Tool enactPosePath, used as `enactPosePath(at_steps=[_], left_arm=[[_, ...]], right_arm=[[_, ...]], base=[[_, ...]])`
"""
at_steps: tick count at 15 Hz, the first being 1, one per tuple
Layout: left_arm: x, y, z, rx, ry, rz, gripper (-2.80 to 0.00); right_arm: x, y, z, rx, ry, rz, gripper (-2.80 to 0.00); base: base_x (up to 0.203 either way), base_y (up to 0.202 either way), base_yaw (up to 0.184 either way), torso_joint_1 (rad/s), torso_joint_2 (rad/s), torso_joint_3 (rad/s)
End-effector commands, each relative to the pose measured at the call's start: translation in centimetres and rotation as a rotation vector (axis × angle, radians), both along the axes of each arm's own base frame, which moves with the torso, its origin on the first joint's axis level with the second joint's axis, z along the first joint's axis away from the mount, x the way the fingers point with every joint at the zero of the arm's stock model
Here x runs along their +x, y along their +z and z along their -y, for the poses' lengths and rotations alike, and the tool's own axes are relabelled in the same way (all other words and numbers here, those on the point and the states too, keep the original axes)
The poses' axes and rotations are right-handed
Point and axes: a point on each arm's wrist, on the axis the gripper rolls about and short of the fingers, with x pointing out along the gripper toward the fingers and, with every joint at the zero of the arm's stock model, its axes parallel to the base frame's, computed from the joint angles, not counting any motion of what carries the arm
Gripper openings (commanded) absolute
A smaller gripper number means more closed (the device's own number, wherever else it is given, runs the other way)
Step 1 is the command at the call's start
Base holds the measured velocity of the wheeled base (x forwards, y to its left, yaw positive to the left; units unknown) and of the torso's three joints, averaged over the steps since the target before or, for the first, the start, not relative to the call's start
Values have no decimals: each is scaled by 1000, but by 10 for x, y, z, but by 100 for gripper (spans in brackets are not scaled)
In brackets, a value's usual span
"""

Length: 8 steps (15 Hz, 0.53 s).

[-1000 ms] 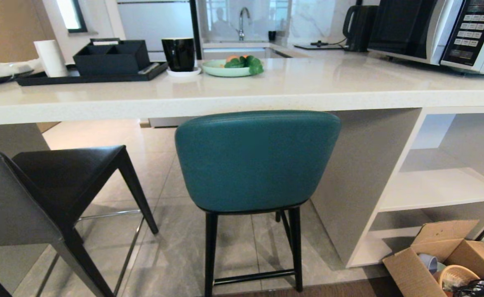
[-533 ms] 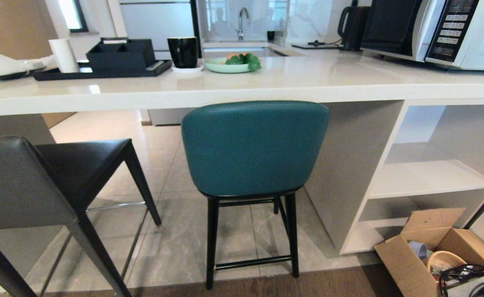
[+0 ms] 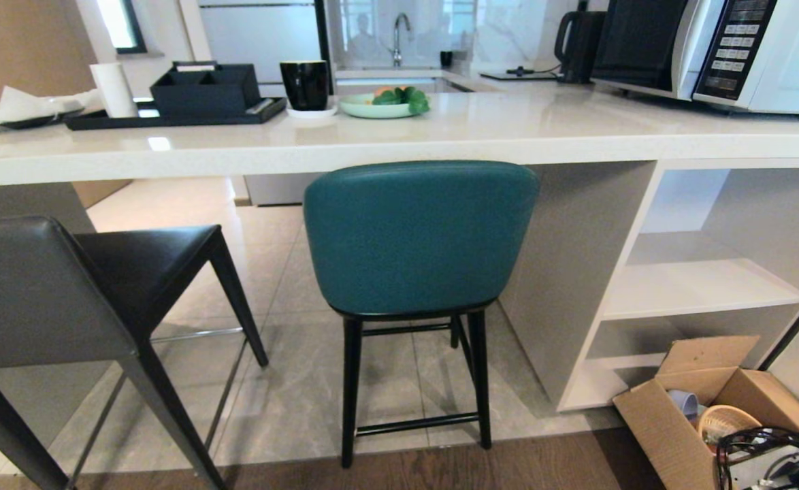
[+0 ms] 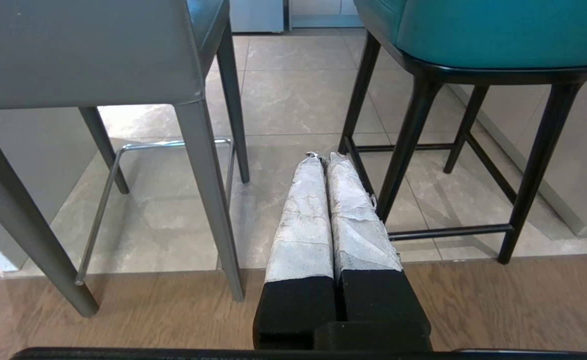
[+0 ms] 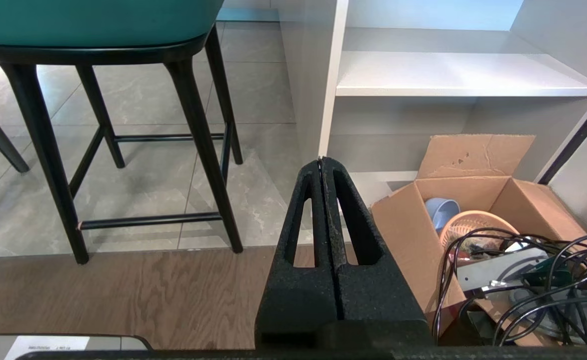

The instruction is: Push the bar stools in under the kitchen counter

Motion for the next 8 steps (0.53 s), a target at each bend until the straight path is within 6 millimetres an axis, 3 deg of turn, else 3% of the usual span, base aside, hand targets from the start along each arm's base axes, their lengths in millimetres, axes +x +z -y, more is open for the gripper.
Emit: enactPosePath(at_steps=[1, 8], left_arm=[[0, 0, 0, -1, 0, -3, -280], [0, 0, 0, -41, 20, -1, -280]], right_arm=[[0, 0, 0, 0, 1, -2, -280], [0, 0, 0, -2, 2, -2, -280]], base=[[0, 0, 0, 0, 0, 0], [0, 0, 0, 0, 0, 0]])
